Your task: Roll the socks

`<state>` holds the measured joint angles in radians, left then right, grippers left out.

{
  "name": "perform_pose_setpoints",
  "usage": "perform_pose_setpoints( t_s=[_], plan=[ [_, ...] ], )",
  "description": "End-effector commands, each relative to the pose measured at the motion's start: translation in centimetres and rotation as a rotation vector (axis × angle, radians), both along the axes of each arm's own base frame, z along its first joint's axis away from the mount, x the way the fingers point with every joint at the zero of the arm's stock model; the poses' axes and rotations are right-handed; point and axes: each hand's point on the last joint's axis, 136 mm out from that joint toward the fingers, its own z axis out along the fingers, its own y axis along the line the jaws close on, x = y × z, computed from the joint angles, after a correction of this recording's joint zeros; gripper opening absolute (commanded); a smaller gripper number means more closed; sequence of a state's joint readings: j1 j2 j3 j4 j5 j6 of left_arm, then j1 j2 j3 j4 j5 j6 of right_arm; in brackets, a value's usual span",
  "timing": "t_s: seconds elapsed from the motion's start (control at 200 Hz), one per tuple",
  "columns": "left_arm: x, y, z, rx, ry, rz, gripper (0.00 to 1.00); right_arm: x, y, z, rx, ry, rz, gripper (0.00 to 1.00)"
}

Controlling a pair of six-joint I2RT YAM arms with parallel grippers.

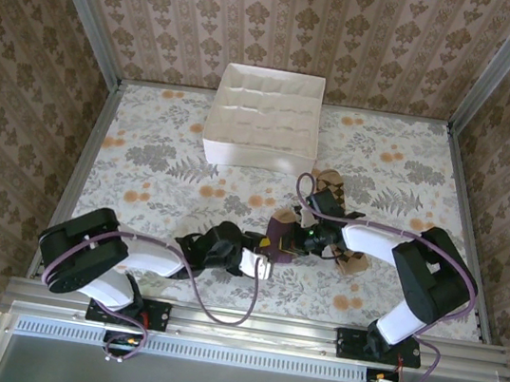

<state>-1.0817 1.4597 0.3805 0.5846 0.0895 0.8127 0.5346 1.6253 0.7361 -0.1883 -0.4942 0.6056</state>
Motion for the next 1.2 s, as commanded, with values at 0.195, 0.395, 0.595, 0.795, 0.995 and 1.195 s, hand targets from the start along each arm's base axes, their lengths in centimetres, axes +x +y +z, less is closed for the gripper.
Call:
perform_pose_setpoints(
  t_s=[0.195,0.395,0.595,0.795,0.995,1.195],
  plan=[
    [-1.1,0.4,-0.5,0.039,0.007,0.033,0.69,-4.7,-6.1,-6.7,-0.32,0.194,-0.027,0.0],
    [0.0,0.3,-1.8,0.045,-0.001,0.096,1.0,-4.9,-6.1,-6.9,-0.313,0.202,-0.023,0.0],
    [2.0,-0.3,-2.7,0.076,-0.064,0.129,1.0,-5.1,-6.1,-6.8,-0.312,0.205,-0.015,0.0],
    [3.1,0.7,-3.2,0.105,-0.028,0.132,0.69,-5.3,-6.1,-6.6,-0.305,0.204,-0.004,0.0],
    [2.8,1.5,-3.2,0.137,0.021,0.102,0.06,-4.9,-5.3,-5.4,-0.254,0.166,0.013,0.0],
    [1.6,1.6,-3.5,0.192,0.087,0.055,0.0,-2.8,-4.8,-1.2,-0.165,0.035,-0.007,0.15]
  ],
)
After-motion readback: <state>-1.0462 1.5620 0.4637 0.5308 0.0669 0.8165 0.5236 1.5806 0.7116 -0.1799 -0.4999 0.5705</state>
